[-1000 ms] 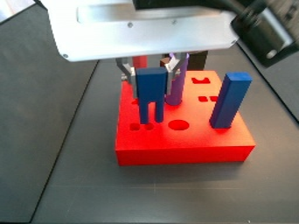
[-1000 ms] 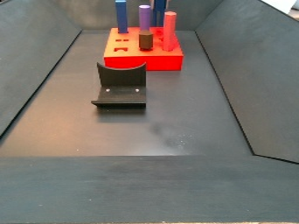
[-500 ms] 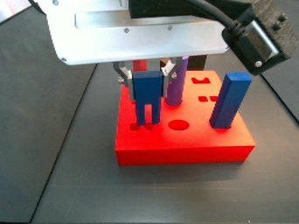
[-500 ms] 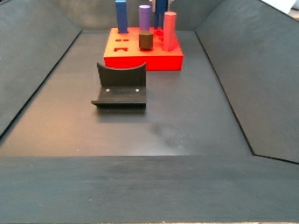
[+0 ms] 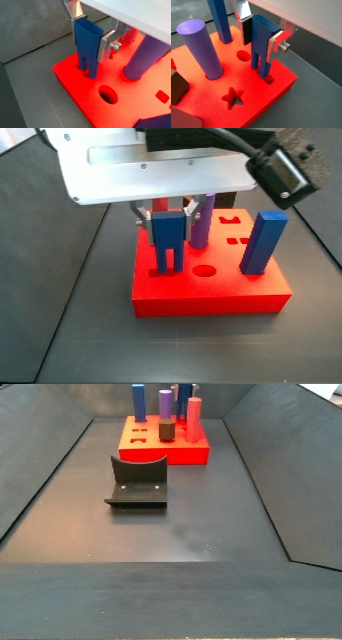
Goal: Pick up the square-circle object. Move up. Place the square-circle object on the fixture. Regrasp the square-circle object. Move to above the board. Insert the square-circle object.
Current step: Insert the square-circle object.
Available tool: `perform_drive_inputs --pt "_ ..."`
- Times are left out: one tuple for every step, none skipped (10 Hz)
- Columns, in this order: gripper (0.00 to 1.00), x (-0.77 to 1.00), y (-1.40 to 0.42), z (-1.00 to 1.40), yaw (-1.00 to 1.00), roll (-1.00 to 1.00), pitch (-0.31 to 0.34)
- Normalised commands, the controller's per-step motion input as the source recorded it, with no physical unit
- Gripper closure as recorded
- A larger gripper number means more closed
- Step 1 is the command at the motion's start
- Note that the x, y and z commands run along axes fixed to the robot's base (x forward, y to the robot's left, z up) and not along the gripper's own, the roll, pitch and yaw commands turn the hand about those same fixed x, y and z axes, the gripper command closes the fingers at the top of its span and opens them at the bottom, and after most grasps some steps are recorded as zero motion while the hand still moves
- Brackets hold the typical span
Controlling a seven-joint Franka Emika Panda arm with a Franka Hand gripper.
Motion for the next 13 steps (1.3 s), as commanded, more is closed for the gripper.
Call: perform_drive_inputs --pt "1.00 -0.12 0.00 0.00 0.04 0.00 -0.021" --pt "1.00 -0.03 0.00 0.00 0.02 0.00 0.000" --pt "1.00 0.00 0.00 -0.06 0.00 0.00 0.000" --pt "1.00 0.00 -0.01 -0.22 -0.02 0.00 0.000" --pt "1.00 -0.09 0.00 -0.23 -0.03 0.00 -0.031" --pt "1.00 0.00 0.00 -0.21 0.00 -0.09 -0.026" --pt "1.00 0.00 0.00 -0.18 0.00 -0.09 0.000" --pt "1.00 -0.01 0.00 -0.10 -0.01 -0.06 -0.004" --pt "1.00 -0.09 -0.02 -0.02 0.00 -0.04 -0.040" --pt "1.00 0.00 -0.04 -0.16 0.00 -0.04 -0.013" --pt "1.00 0.00 -0.06 -0.20 -0.05 -0.03 -0.017" --pt "1.00 0.00 -0.10 -0.16 -0.09 -0.07 -0.030" --pt "1.00 0.00 -0.04 -0.15 -0.18 -0.06 -0.009"
